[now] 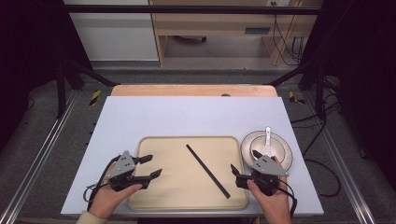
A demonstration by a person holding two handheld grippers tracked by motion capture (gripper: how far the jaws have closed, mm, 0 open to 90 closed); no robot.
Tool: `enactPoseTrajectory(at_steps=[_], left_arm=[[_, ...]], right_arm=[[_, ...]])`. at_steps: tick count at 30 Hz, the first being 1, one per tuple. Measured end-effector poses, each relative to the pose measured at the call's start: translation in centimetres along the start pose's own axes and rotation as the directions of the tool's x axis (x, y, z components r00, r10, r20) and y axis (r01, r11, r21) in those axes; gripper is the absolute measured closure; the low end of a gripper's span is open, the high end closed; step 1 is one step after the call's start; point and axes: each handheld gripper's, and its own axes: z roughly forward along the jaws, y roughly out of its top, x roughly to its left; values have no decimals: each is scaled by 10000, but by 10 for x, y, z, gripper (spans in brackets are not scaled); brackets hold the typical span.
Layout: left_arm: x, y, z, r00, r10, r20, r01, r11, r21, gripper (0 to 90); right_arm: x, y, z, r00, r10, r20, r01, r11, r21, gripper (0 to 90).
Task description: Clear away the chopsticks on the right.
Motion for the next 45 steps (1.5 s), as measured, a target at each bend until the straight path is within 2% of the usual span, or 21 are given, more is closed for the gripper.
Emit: enactPoseTrajectory(at_steps=[2, 3, 5, 7, 8, 10, 12, 13, 14, 16, 17, 20, 23, 25, 31, 35, 37, 43, 45], left_arm=[[-5, 6, 10, 9998, 160, 125, -164, 9994, 295, 468], [-7, 9, 16, 9997, 144, 198, -152, 9991, 398, 468], [-11, 15, 27, 9992, 161, 368, -182, 9982, 574, 524], [-14, 19, 37, 9986, 198, 487, -235, 9967, 783, 622], [-15, 21, 41, 9980, 249, 578, -299, 9956, 885, 622], [-17, 23, 50, 9975, 310, 639, -381, 9929, 1131, 680], [-18, 25, 58, 9973, 133, 723, -229, 9909, 1329, 777], [-19, 26, 66, 9970, 28, 776, -158, 9858, 1674, 806], [-19, 26, 66, 9970, 28, 776, -158, 9858, 1674, 832], [-20, 26, 73, 9966, -91, 814, -72, 9801, 1982, 851], [-20, 27, 77, 9966, -141, 814, -34, 9775, 2110, 877], [-22, 31, 93, 9970, -137, 761, -54, 9694, 2454, 892], [-23, 33, 100, 9977, -10, 684, -169, 9652, 2609, 893], [-23, 34, 106, 9980, -136, 611, -32, 9639, 2663, 894], [-24, 32, 114, 9984, -103, 559, -63, 9573, 2889, 895], [-23, 31, 121, 9987, -118, 499, -36, 9544, 2987, 895], [-24, 31, 126, 9990, -79, 429, -56, 9516, 3074, 895], [-23, 28, 142, 9990, -7, 447, -150, 9365, 3503, 895], [-23, 27, 147, 9987, -60, 506, -121, 9374, 3480, 895]], right_arm=[[-3, -2, -5, 10000, 36, 65, -36, 10000, -83, 109], [-3, -2, -5, 10000, 36, 65, -36, 10000, -83, 109], [-5, -5, -10, 9999, 17, 113, -15, 9998, -181, 104], [-8, -9, -17, 9998, 81, 170, -77, 9996, -260, 89], [-8, -9, -17, 9998, 81, 170, -77, 9996, -260, 89], [-10, -12, -21, 9997, 140, 189, -133, 9991, -390, 84], [-12, -16, -28, 9991, 129, 395, -107, 9984, -557, 86], [-12, -18, -30, 9984, 155, 539, -121, 9979, -644, 89], [-12, -18, -30, 9984, 155, 539, -121, 9979, -644, 89], [-11, -21, -32, 9978, 104, 649, -57, 9973, -735, 88], [-11, -22, -32, 9974, -114, 716, 166, 9972, -722, 86], [-11, -22, -29, 9976, -188, 669, 238, 9969, -756, 83], [-10, -22, -27, 9980, -195, 604, 241, 9967, -777, 73], [-10, -21, -26, 9985, -134, 531, 177, 9965, -821, 61], [-15, -22, -25, 9992, 305, 275, -280, 9958, -871, 43], [-17, -23, -25, 9992, 335, 210, -314, 9953, -914, 43], [-16, -23, -25, 9993, 340, 184, -322, 9954, -897, 43], [-17, -23, -24, 9991, 402, 113, -391, 9956, -853, 44], [-18, -24, -24, 9991, 409, 112, -398, 9955, -859, 45]])
